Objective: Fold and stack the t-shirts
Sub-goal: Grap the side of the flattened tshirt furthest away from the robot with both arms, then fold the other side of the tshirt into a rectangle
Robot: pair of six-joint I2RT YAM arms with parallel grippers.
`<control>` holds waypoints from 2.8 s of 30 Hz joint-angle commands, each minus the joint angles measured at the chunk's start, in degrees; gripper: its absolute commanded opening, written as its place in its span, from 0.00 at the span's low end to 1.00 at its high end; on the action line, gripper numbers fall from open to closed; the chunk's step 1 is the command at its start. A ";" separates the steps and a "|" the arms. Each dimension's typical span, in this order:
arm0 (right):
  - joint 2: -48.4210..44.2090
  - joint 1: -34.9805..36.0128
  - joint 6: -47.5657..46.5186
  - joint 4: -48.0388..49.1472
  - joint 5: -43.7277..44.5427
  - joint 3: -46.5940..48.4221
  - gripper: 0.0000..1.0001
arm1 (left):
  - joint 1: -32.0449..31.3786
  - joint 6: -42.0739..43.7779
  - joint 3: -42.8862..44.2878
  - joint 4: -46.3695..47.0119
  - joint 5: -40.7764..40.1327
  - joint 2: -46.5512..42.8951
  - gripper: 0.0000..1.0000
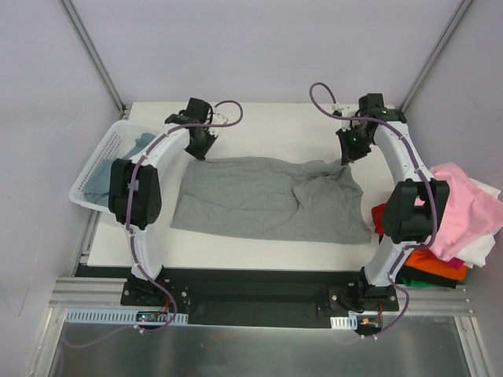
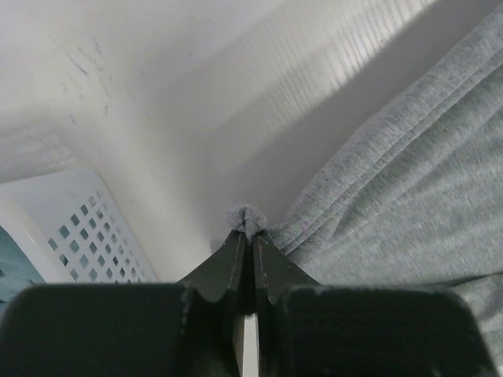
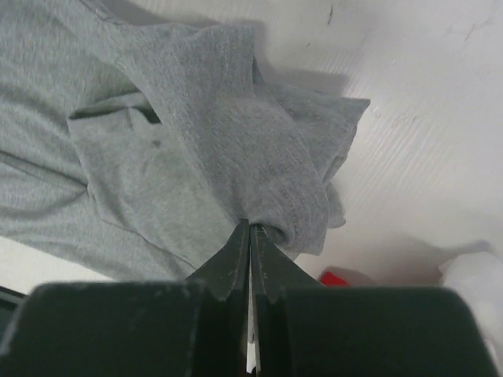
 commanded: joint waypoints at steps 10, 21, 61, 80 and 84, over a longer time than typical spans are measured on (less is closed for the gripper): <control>-15.27 0.78 -3.73 -6.62 -1.85 -11.11 0.01 | -1.17 1.68 -9.06 -1.59 -2.64 -10.02 0.00; -19.05 1.31 -5.58 -8.20 -1.94 -18.32 0.01 | -1.78 1.77 -14.43 -1.76 -2.64 -13.19 0.00; -17.65 3.41 -7.60 -4.78 2.72 -33.00 0.01 | -2.22 1.07 -23.75 -1.50 -4.40 -14.86 0.95; -16.86 3.68 -7.69 -2.85 6.40 -36.43 0.01 | -2.22 0.10 -21.20 -1.59 -3.96 -13.72 0.99; -16.42 3.68 -7.16 -1.97 10.27 -36.43 0.01 | -2.22 0.10 -21.20 -1.59 -4.05 -13.37 0.99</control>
